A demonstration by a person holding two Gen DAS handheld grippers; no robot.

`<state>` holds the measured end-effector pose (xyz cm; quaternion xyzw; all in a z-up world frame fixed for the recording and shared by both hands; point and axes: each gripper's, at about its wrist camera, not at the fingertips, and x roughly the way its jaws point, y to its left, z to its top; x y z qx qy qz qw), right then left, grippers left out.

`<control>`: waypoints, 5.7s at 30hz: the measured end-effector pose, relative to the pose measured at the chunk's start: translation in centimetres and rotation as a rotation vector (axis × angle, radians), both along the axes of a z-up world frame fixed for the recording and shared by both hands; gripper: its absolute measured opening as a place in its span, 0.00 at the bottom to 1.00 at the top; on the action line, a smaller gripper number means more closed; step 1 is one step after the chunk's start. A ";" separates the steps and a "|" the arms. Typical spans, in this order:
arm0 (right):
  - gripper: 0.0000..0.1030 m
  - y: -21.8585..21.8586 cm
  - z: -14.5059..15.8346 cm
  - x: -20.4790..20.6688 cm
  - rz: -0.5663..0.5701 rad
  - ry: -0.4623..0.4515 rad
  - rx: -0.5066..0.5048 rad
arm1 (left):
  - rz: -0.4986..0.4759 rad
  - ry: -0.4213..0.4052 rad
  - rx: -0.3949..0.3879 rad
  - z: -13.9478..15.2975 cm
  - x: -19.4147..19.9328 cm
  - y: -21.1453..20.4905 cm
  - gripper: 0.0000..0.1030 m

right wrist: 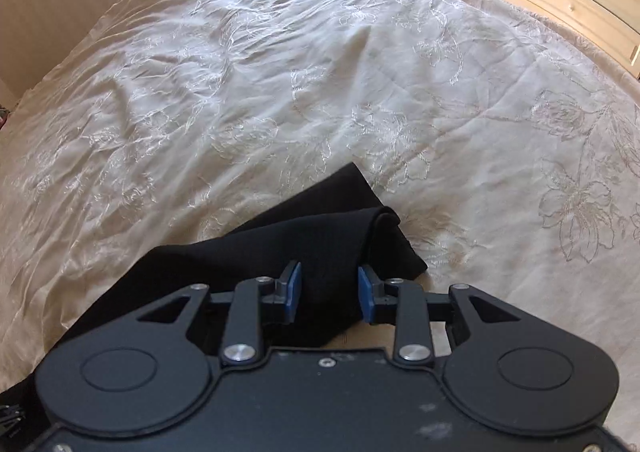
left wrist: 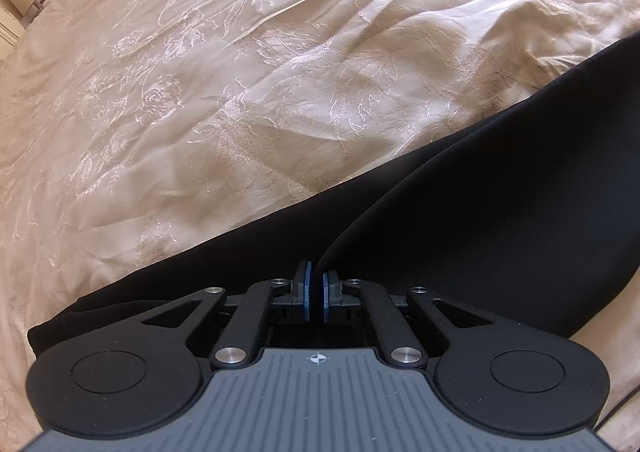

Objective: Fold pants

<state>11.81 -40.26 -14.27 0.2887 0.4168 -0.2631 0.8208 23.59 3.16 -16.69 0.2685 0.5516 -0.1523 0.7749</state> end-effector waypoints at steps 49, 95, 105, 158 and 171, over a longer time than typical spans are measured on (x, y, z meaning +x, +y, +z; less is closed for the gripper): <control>0.17 3.6 1.9 -3.3 -0.063 0.071 0.037 | 0.087 -0.113 -0.112 8.6 5.4 2.2 0.22; 0.41 42.0 -3.7 2.7 0.751 0.105 0.067 | 0.209 -0.013 -0.109 2.3 3.1 17.2 0.23; 0.03 40.0 -1.9 3.0 0.626 -0.022 0.155 | 0.224 -0.008 -0.082 1.0 5.1 17.0 0.23; 0.04 41.5 2.0 5.2 0.677 -0.084 0.242 | 0.006 0.187 -0.348 6.1 -1.0 15.7 0.22; 0.34 42.7 2.9 1.6 0.821 0.086 0.157 | 0.075 0.102 -0.279 4.5 -1.5 18.0 0.28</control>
